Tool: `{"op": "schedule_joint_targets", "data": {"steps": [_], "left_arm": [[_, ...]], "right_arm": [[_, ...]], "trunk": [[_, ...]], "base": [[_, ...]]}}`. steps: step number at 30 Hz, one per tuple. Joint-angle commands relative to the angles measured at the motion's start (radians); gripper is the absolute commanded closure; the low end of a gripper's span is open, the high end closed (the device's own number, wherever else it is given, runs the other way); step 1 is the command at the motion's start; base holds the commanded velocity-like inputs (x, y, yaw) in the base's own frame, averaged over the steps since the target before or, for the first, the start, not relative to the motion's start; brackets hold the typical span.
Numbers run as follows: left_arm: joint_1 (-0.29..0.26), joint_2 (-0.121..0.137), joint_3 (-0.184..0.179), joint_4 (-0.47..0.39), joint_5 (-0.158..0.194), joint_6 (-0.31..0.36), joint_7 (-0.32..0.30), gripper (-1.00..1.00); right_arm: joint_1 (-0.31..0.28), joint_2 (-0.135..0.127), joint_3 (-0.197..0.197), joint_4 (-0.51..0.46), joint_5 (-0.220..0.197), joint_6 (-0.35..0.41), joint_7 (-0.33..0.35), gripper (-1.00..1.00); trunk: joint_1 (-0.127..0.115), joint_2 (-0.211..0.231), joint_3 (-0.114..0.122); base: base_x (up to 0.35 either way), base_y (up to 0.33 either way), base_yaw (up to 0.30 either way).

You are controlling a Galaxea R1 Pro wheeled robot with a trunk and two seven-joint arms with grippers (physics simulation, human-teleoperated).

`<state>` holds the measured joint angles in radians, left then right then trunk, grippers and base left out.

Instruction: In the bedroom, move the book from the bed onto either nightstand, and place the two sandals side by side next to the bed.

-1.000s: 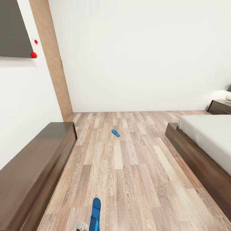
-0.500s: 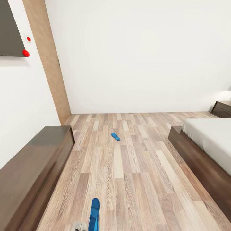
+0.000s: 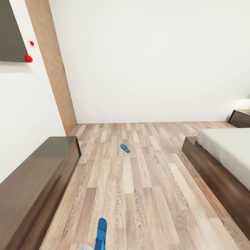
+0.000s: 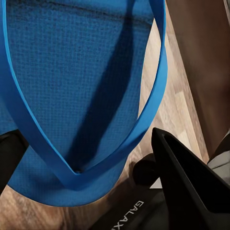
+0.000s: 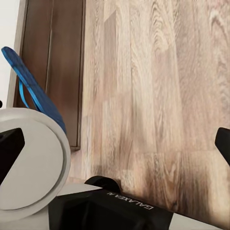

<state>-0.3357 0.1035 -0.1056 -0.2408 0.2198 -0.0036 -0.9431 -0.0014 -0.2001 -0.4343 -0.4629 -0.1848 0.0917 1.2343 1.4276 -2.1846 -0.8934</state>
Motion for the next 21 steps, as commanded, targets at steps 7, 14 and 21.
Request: {"op": "schedule_joint_targets", "data": {"steps": [7,14,21], "left_arm": [[0.000,0.001,-0.008,0.000,0.009,-0.001,0.000,1.00],[0.000,0.001,-0.008,0.000,0.009,-0.001,0.000,1.00],[0.000,0.001,-0.008,0.000,0.007,-0.001,0.004,1.00]], "right_arm": [[0.000,0.000,-0.001,0.001,-0.002,0.008,0.002,-1.00],[0.000,0.002,-0.002,0.001,0.000,0.004,0.001,-1.00],[0.000,0.003,-0.003,0.001,0.001,0.003,0.000,-1.00]], "trunk": [[0.000,0.000,-0.001],[0.000,0.000,-0.001],[0.000,0.000,-0.001]], "base": [[0.000,0.000,0.000],[0.003,0.000,0.000],[0.222,0.000,0.000]]}}
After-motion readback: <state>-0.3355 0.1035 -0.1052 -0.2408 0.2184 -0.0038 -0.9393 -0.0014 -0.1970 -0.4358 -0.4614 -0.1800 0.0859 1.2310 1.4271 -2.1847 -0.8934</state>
